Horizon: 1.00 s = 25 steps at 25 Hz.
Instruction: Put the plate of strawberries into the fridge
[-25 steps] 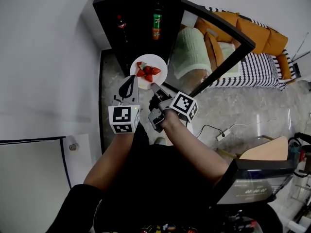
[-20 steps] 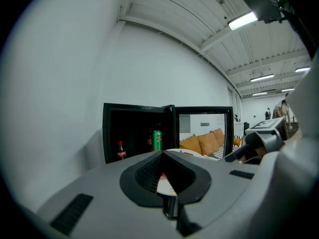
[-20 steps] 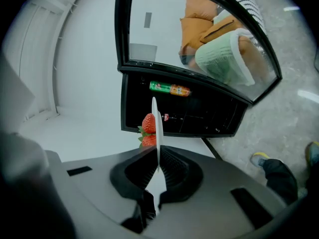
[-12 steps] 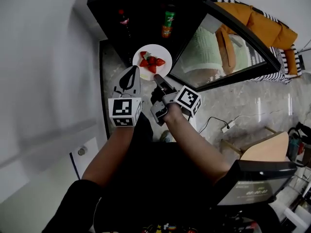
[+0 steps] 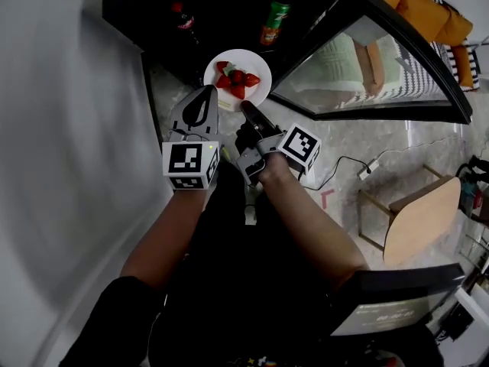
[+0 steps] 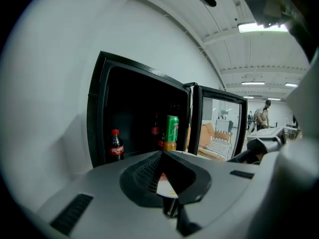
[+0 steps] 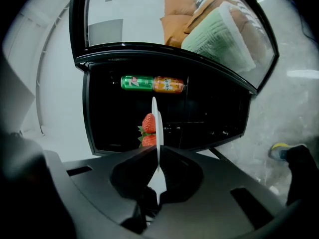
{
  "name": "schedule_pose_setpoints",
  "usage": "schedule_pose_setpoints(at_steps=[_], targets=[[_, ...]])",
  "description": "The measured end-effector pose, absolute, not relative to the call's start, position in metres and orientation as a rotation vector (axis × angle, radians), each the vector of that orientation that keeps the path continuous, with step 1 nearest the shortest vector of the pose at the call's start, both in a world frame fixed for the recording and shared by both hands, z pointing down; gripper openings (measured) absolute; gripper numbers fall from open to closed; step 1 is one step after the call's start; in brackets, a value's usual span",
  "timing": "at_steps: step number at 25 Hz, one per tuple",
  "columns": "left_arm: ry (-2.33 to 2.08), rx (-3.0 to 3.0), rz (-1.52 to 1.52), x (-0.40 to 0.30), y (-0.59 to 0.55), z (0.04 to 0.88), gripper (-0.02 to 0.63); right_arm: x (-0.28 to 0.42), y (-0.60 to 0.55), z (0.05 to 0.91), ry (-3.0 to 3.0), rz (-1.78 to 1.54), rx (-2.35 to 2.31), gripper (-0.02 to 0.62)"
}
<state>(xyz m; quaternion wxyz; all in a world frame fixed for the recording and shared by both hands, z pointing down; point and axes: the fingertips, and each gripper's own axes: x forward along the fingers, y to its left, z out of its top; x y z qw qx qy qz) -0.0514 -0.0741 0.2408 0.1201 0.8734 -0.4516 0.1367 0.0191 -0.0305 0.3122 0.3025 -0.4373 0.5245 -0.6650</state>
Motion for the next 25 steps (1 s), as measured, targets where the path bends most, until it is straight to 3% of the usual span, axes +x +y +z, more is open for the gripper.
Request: schedule_pose_setpoints(at_steps=[25], targets=[[-1.487,2.441,0.402,-0.073,-0.106,0.314,0.005,0.010,-0.074,0.399,1.375,-1.798,-1.063,0.018]])
